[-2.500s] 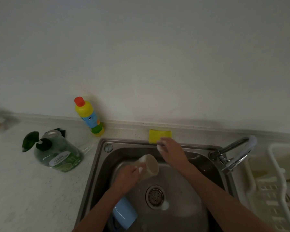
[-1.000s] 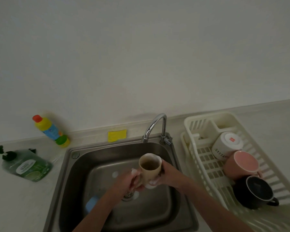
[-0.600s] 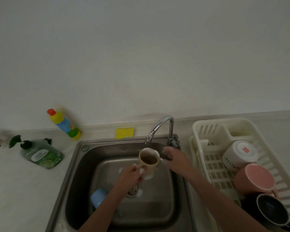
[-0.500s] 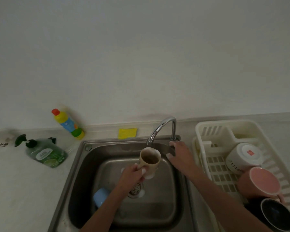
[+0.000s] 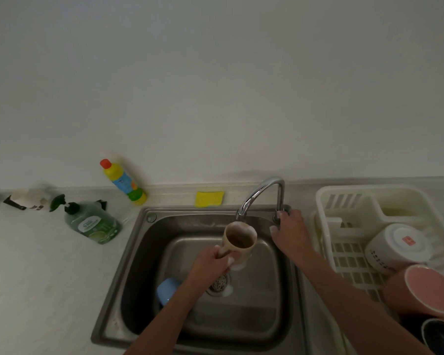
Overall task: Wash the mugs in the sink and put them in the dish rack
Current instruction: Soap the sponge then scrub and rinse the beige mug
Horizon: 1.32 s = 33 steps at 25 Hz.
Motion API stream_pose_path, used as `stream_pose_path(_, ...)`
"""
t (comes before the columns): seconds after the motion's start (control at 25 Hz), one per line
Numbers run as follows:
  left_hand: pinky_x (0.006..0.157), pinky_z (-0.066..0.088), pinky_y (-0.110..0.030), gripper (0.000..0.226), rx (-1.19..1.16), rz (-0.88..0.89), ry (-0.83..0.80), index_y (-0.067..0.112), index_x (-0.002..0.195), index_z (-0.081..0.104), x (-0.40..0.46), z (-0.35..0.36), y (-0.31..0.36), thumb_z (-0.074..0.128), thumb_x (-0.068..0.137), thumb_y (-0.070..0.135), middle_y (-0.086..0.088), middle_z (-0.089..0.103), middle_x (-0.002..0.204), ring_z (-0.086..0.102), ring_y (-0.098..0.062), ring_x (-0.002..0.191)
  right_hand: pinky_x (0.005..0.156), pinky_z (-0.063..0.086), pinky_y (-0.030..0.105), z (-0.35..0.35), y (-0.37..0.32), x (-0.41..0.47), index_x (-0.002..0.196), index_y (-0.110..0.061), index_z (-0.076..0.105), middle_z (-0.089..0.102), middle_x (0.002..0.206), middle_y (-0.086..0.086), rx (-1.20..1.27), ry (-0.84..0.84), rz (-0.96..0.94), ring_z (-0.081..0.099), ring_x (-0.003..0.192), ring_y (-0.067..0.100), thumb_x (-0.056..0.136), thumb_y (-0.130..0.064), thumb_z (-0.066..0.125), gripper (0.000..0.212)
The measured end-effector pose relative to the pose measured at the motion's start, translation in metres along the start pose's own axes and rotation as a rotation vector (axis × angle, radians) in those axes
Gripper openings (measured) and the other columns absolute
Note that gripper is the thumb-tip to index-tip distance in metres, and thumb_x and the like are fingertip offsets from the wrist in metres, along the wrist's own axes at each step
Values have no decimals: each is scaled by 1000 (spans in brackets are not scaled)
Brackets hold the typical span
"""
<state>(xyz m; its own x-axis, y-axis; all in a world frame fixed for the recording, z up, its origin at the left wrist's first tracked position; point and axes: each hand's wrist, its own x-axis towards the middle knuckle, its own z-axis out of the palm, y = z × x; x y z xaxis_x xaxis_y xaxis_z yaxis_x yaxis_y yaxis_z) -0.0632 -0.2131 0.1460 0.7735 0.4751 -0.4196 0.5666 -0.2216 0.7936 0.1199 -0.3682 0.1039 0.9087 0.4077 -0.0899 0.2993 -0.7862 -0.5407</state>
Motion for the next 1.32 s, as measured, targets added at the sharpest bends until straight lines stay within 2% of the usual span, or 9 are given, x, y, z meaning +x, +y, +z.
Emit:
stream_pose_path(0.08, 82, 59, -51, 51, -1, -5, 1, 13, 75, 68, 1, -2, -1, 68, 64, 63, -10, 73, 77, 72, -29, 80, 104, 41, 39, 0, -1, 4, 133, -13, 54, 43, 136, 15, -36, 22, 19, 43, 125, 29, 90, -31, 59, 47)
stream_pose_path(0.16, 83, 59, -51, 57, -1, -15, -5, 11, 81, 69, 3, -2, -4, 68, 63, 65, -9, 73, 80, 72, -28, 82, 104, 41, 41, 1, 1, 7, 130, -11, 53, 45, 133, 17, -59, -47, 41, 43, 123, 32, 89, -32, 58, 45)
stream_pose_path(0.44, 82, 59, -50, 61, -1, -6, 4, 7, 84, 69, 4, 2, -1, 68, 63, 65, -11, 73, 80, 73, -28, 81, 95, 45, 34, 4, -1, 8, 117, -6, 61, 55, 122, 16, -58, -36, 22, 54, 112, 28, 89, -22, 56, 32)
stream_pose_path(0.56, 83, 59, -49, 46, -4, -14, 1, 8, 86, 69, 4, 3, -1, 72, 75, 53, -11, 74, 81, 73, -27, 81, 93, 47, 33, 19, -6, -5, 116, -11, 61, 58, 124, 12, -148, -203, -60, 56, 115, 25, 90, -24, 57, 28)
stream_pose_path(0.72, 82, 60, -47, 37, 2, -26, -7, 9, 88, 69, 9, 0, -1, 72, 82, 45, -10, 74, 83, 73, -26, 80, 100, 45, 33, 17, -3, -5, 131, -16, 56, 55, 132, 9, -194, -424, -190, 52, 123, 24, 92, -30, 59, 42)
stream_pose_path(0.96, 76, 62, -35, 30, 49, -32, -54, 1, 92, 69, 17, -9, -5, 73, 87, 31, -17, 73, 88, 72, -28, 81, 96, 48, 30, -26, -23, -10, 120, -15, 66, 67, 118, 1, -7, -411, -434, 61, 111, 15, 96, -14, 51, 29)
stream_pose_path(1.08, 69, 59, -29, 29, 89, -21, -107, 0, 89, 69, 23, -14, -8, 73, 88, 29, -16, 73, 83, 70, -19, 71, 99, 47, 31, -33, -34, -27, 122, -17, 67, 67, 122, 0, 21, -392, -519, 60, 114, 14, 94, -16, 53, 31)
stream_pose_path(1.24, 69, 59, -28, 17, 139, -8, -241, 9, 83, 68, 35, -23, -10, 72, 88, 25, -7, 72, 75, 71, -16, 69, 91, 46, 25, -17, -43, -44, 122, -29, 64, 65, 119, -8, -78, -528, -530, 60, 107, 9, 86, -30, 59, 36)
stream_pose_path(1.32, 73, 60, -31, 17, 178, 9, -295, 9, 80, 69, 41, -26, -11, 73, 87, 25, -12, 73, 79, 73, -22, 75, 84, 47, 24, -2, -44, -42, 115, -28, 64, 65, 115, -6, -218, -609, -576, 61, 102, 12, 86, -32, 63, 30)
